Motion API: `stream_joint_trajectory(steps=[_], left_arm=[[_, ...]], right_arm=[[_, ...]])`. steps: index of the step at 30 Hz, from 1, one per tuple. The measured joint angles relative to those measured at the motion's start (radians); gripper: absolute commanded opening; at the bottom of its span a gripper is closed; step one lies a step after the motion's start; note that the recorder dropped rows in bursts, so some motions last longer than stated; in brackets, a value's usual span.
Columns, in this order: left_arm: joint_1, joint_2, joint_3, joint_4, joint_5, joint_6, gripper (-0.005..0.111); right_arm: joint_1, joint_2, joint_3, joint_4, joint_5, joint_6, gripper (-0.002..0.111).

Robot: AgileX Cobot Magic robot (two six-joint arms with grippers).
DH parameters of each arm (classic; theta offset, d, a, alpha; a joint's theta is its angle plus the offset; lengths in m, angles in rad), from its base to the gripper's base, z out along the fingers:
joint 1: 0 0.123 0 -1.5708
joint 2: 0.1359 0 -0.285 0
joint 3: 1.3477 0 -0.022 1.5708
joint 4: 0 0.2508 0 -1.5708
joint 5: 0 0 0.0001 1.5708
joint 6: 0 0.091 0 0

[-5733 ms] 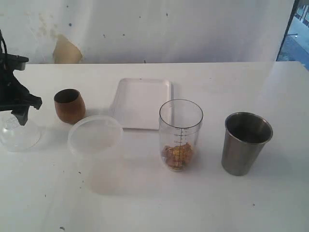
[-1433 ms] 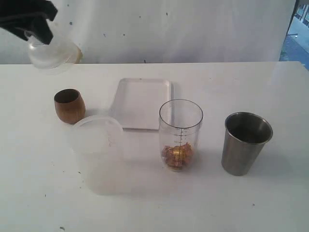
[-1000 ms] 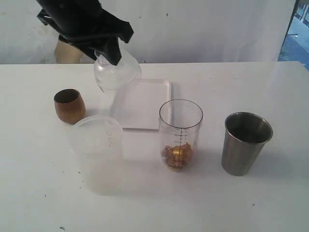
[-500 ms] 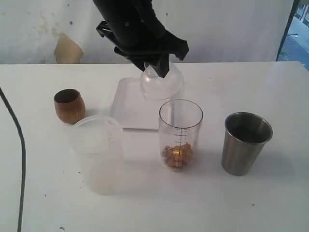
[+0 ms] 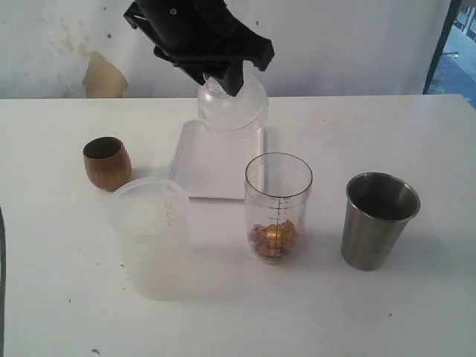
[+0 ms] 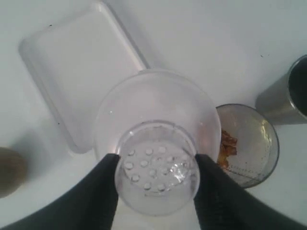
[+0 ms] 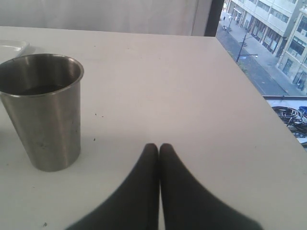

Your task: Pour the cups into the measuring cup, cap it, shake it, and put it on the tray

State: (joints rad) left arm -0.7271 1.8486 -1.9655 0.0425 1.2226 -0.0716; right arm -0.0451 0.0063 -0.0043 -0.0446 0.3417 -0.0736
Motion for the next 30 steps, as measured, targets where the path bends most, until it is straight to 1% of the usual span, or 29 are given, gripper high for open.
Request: stream_joint_trajectory(steps=[6, 13, 19, 22, 25, 30], left_arm=[[0.000, -0.110, 0.154, 0.016, 0.000, 0.000, 0.000], [0.000, -0.251, 0.339, 0.090, 0.000, -0.027, 0.000], [0.000, -0.270, 0.463, 0.146, 0.002, -0.034, 0.000], [0.000, -0.270, 0.493, 0.195, 0.003, -0.036, 0.000], [0.000, -0.275, 0.497, 0.237, 0.003, -0.043, 0.000], [0.000, -0.346, 0.502, 0.288, 0.002, -0.065, 0.000]], right_arm=[[0.000, 0.000, 0.000, 0.000, 0.000, 0.000, 0.000], [0.000, 0.000, 0.000, 0.000, 0.000, 0.000, 0.000], [0.000, 0.000, 0.000, 0.000, 0.000, 0.000, 0.000], [0.000, 0.000, 0.000, 0.000, 0.000, 0.000, 0.000], [0.000, 0.000, 0.000, 0.000, 0.000, 0.000, 0.000], [0.000, 0.000, 0.000, 0.000, 0.000, 0.000, 0.000]])
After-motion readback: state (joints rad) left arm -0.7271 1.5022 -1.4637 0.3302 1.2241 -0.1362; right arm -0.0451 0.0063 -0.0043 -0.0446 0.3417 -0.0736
